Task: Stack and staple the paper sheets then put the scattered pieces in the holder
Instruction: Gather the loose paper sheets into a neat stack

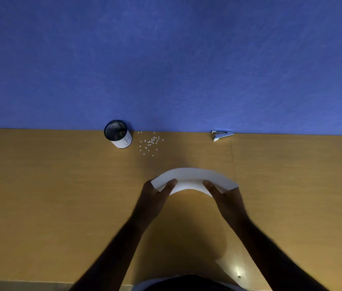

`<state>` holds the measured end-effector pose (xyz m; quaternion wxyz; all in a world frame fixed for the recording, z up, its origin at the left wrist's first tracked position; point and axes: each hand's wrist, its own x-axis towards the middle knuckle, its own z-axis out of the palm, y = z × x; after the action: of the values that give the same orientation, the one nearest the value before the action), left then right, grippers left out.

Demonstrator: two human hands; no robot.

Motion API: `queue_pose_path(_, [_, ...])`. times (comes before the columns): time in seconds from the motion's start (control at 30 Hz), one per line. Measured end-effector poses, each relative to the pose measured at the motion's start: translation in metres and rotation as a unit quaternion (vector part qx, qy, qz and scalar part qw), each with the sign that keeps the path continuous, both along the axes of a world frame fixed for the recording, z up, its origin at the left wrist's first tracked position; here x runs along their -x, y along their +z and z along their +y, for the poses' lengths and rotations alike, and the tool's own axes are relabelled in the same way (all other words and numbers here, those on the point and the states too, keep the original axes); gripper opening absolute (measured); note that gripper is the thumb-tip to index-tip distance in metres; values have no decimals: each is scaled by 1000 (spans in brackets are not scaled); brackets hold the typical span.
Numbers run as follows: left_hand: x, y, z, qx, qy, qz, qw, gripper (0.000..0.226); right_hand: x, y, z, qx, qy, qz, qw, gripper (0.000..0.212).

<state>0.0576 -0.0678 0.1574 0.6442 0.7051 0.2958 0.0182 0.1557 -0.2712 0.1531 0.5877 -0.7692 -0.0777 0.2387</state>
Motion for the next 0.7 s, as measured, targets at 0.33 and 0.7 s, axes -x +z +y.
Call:
queue_pose_path(0.33, [-16,-5,18,51,48,1,998,27,-28,-7,4,-27,-25,87,996,23])
queue_pose_path(0.7, [-29,-30,29,74,109,36,991,36,-65,-47,4,-65,7,163,984,50])
